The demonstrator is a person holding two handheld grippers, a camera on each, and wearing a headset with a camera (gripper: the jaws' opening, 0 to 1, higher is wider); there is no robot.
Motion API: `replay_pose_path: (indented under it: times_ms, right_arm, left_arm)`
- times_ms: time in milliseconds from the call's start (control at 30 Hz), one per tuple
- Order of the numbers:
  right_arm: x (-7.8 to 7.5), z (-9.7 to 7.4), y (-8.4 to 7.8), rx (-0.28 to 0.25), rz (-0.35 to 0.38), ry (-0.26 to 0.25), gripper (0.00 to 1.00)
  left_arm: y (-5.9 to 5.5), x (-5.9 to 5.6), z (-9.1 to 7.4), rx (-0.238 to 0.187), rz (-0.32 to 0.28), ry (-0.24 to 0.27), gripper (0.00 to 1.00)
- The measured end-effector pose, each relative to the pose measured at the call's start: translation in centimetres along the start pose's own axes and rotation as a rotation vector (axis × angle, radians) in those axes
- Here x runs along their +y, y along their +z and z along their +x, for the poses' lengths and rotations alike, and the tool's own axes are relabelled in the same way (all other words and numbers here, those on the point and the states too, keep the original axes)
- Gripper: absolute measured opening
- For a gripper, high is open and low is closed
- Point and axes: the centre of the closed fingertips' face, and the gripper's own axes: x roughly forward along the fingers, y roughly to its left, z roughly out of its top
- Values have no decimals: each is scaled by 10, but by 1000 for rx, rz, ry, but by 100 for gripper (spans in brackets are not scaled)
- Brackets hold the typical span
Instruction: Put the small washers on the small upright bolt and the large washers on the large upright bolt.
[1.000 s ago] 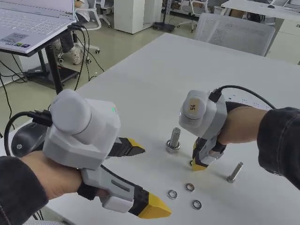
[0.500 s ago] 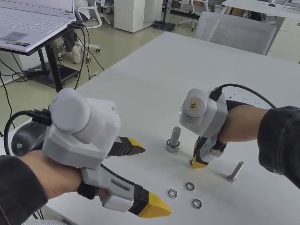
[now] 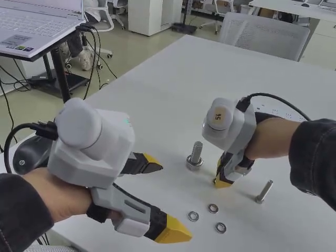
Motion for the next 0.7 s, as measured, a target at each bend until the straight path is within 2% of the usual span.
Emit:
replay_pose_path:
  times_ms: [400, 467, 500, 700]
  right_arm:
    - [-1, 0, -1, -23, 30, 2, 15]
    - [-3, 1, 2, -35, 16, -6, 14]
    - [-2, 0, 0, -29, 34, -4, 14]
    - [-4, 1, -2, -35, 27, 2, 14]
  left_arm:
    - [-1, 0, 1, 7, -2, -1, 79]
    - [-1, 1, 2, 7, -2, 1, 79]
    - [-1, 1, 2, 8, -4, 2, 79]
    - [-2, 1, 2, 12, -3, 4, 79]
